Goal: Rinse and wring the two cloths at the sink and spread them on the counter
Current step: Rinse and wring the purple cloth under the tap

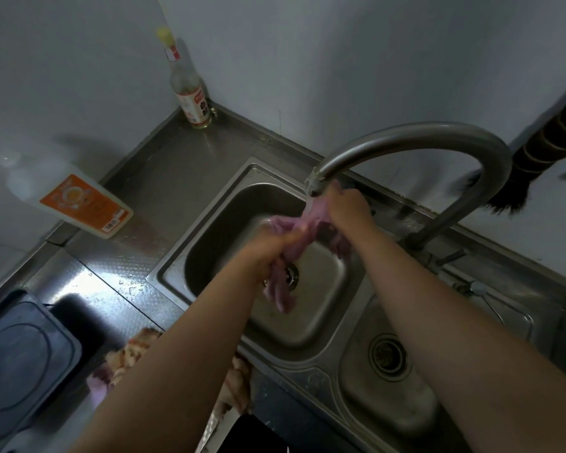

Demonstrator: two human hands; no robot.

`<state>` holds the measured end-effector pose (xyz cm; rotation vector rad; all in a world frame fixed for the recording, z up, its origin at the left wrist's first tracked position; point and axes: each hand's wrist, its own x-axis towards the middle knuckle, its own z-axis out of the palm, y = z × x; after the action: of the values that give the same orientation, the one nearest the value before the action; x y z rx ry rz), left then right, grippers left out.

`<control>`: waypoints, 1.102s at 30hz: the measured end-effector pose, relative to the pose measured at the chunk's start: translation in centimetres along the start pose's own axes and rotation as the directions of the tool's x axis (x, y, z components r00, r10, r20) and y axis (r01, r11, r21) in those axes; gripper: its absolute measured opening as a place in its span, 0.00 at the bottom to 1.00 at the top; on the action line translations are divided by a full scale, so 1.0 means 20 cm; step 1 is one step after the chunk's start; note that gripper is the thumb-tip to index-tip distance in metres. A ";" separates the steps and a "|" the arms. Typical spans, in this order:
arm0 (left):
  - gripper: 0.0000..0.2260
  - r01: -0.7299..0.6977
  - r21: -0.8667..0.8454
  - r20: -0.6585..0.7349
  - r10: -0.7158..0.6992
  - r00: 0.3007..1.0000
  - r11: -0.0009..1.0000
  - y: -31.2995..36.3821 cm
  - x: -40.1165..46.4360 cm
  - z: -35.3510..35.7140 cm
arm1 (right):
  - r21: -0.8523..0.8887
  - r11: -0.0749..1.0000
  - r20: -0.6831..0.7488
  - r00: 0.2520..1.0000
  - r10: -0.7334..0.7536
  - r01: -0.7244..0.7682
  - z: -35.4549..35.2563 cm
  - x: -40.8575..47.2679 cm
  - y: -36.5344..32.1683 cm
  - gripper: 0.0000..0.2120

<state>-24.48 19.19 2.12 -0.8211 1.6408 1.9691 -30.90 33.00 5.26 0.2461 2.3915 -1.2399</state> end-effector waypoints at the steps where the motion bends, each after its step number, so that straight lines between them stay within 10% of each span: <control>1: 0.32 -0.001 0.045 -0.005 0.002 1.000 0.999 -0.02 -0.01 -0.02 | 0.031 0.999 0.032 0.999 0.035 -0.036 -0.01 0.01 0.00 0.22; 7: 0.11 -0.109 0.367 -0.060 0.141 0.988 0.924 -0.03 -0.05 -0.10 | 0.309 0.945 0.245 0.969 0.033 -0.111 -0.07 0.05 0.05 0.22; 14: 0.21 -0.165 -0.170 -0.103 0.149 0.984 0.972 0.04 -0.06 -0.16 | 0.264 0.945 0.539 0.842 0.020 -0.191 -0.16 0.05 0.16 0.11; 20: 0.23 -0.068 -0.301 -0.121 0.032 0.992 0.951 0.05 -0.05 -0.03 | 0.497 0.856 0.208 0.977 0.043 -0.143 -0.03 0.00 0.10 0.10; 28: 0.18 0.001 -0.198 -0.225 -0.046 0.973 0.980 0.10 -0.04 0.25 | -0.111 0.956 -0.058 0.958 -0.280 0.273 0.16 -0.13 -0.02 0.18; 33: 0.13 -0.003 -0.328 -0.246 -0.082 0.966 0.945 0.14 -0.01 0.26 | -0.033 0.942 -0.072 0.940 -0.335 0.333 0.19 -0.13 -0.01 0.21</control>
<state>-27.00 23.66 4.93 -1.2715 1.4307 2.2158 -27.51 30.02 4.68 -0.1290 2.5877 -1.3707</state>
